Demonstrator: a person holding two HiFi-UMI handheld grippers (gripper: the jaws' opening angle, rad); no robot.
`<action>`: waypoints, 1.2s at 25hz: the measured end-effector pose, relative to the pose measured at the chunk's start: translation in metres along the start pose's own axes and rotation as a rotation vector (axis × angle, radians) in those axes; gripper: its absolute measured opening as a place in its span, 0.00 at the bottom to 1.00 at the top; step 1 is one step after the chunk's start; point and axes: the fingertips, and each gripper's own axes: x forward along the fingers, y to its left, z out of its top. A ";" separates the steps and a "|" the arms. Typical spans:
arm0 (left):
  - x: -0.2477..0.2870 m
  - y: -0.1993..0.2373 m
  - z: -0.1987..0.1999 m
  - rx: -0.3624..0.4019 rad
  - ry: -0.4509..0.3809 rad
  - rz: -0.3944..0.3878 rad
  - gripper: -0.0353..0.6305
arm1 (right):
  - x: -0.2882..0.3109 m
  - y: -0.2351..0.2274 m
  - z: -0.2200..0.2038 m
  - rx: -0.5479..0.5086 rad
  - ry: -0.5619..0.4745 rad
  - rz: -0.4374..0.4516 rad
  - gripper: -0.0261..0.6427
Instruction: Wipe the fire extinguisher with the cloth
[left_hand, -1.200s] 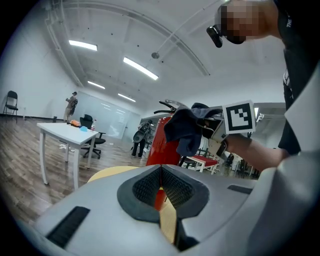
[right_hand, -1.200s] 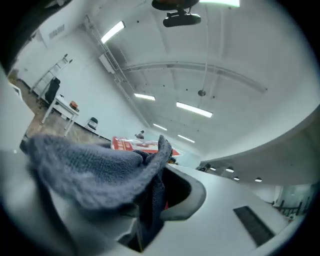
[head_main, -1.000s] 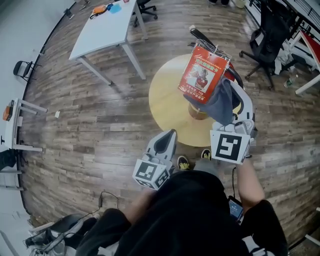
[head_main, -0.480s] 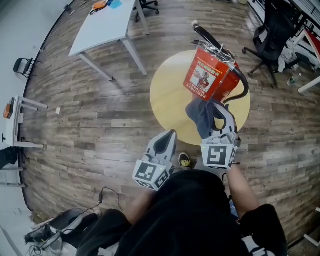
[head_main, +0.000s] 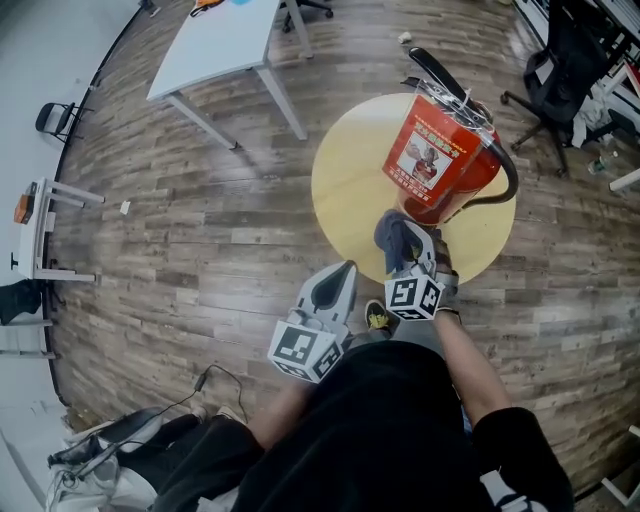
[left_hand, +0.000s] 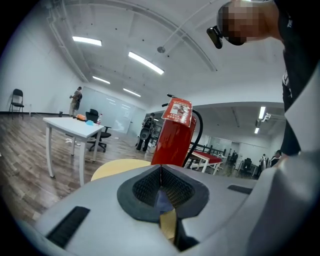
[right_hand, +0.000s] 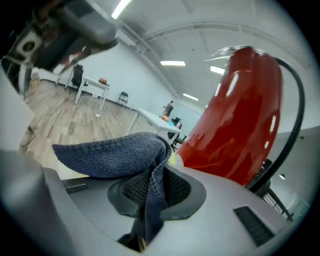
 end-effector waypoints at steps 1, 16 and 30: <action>-0.001 0.002 0.000 -0.001 0.000 0.006 0.09 | 0.010 0.009 -0.010 -0.015 0.037 0.021 0.13; -0.009 0.008 0.004 -0.007 -0.025 0.046 0.09 | -0.016 -0.041 0.071 0.011 -0.099 -0.177 0.13; -0.008 -0.009 0.013 0.008 -0.045 0.017 0.09 | -0.094 -0.120 0.173 -0.315 -0.277 -0.463 0.13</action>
